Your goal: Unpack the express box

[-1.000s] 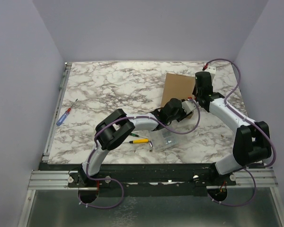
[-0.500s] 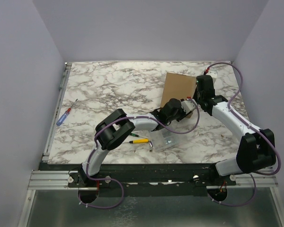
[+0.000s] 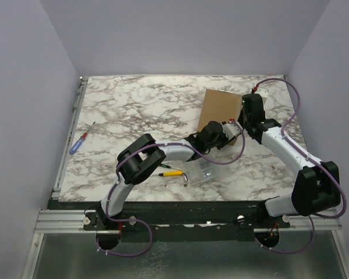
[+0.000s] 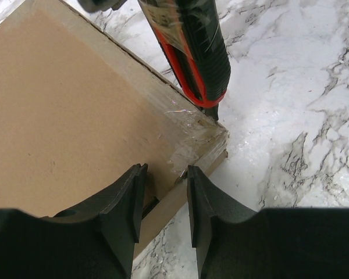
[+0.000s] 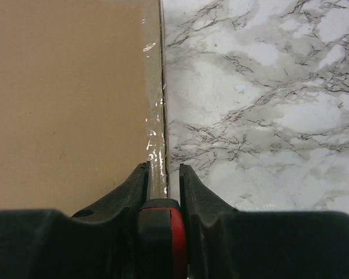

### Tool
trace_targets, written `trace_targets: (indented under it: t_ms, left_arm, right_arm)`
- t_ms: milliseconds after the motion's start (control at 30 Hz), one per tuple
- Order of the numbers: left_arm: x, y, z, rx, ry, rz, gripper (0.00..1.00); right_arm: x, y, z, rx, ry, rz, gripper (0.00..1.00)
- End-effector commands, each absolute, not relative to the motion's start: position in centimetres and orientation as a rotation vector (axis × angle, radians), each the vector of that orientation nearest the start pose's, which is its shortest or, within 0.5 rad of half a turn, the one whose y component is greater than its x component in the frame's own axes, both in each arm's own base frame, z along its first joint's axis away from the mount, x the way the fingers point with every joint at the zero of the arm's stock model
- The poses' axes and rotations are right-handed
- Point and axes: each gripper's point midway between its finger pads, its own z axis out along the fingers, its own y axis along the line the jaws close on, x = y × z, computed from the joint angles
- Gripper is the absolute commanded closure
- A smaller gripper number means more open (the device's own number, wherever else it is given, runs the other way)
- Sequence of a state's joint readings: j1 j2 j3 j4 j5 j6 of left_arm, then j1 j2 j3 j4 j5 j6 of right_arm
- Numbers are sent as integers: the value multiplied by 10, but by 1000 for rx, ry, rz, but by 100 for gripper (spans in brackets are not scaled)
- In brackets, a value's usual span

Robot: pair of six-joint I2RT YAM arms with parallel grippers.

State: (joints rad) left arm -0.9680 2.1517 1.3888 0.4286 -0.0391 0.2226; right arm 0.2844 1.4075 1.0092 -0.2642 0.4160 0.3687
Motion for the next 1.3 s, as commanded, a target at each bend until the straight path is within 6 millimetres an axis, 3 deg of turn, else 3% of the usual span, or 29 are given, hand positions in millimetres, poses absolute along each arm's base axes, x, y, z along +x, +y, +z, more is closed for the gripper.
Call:
trace_targets:
  t_ms: [0,200,367,567,700,767,867,1100,1267]
  left_arm:
    - [368,-473,73,1018,1673,-411,62]
    - [368,-474,71,1014,1680,-422,62]
    - [367,-473,71,1015,1682,-420,62]
    - [366,-475,74,1005,1683,-439,62]
    - [360,-475,91,996,1661,-474,44]
    - [358,-474,98,976,1649,-491,40]
    - [353,-477,98,980,1640,-524,39]
    - [351,-478,72,973,1689,-526,38]
    - [356,-480,73,916,1703,-531,37]
  right_arm:
    - [362,81,140,277,2268,34,100]
    - [357,82,125,288,2289,38,100]
    - [357,82,133,288,2270,39,100]
    - [353,85,119,291,2285,20,100]
    - [359,78,137,326,2243,-15,100]
    - [362,77,144,330,2227,-28,100]
    - [368,77,152,335,2214,-30,100]
    - [369,78,163,373,2199,-12,100]
    - [362,84,163,359,2147,57,100]
